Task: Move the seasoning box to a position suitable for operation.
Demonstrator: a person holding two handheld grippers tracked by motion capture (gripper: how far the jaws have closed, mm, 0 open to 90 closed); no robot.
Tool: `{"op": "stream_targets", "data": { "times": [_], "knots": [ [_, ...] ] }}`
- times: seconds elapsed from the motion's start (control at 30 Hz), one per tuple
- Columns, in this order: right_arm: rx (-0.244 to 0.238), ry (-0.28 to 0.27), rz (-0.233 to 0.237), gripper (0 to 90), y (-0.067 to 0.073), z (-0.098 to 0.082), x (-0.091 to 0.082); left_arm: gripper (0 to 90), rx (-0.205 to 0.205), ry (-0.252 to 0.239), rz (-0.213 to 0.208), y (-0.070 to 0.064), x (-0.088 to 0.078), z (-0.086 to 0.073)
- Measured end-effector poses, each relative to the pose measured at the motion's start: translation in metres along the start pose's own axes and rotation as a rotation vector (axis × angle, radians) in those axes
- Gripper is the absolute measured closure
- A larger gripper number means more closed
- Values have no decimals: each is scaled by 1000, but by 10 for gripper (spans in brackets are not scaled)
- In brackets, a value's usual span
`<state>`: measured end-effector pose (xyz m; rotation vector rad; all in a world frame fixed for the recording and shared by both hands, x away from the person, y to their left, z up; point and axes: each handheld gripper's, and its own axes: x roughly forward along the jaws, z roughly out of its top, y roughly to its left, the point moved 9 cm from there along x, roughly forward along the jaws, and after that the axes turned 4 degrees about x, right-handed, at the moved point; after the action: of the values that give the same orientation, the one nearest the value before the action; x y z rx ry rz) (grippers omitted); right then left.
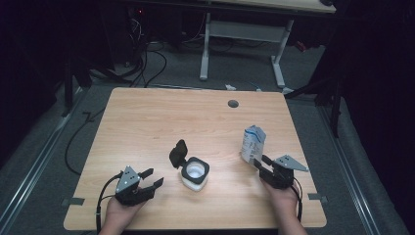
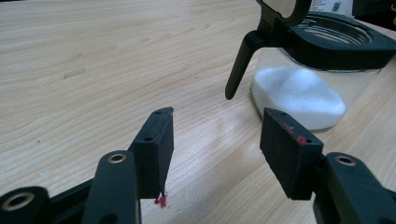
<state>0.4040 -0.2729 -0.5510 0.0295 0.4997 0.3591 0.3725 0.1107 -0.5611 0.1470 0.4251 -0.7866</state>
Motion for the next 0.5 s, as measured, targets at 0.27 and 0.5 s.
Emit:
{"op": "stream_targets", "data": {
  "times": [0.27, 0.5],
  "knots": [
    [-5, 16, -11, 571, 2, -14, -11, 438, -12, 5, 5, 1, 1, 1],
    [-24, 27, -9, 569, 9, -25, -18, 418, -18, 16, 15, 1, 3, 0]
  ]
}}
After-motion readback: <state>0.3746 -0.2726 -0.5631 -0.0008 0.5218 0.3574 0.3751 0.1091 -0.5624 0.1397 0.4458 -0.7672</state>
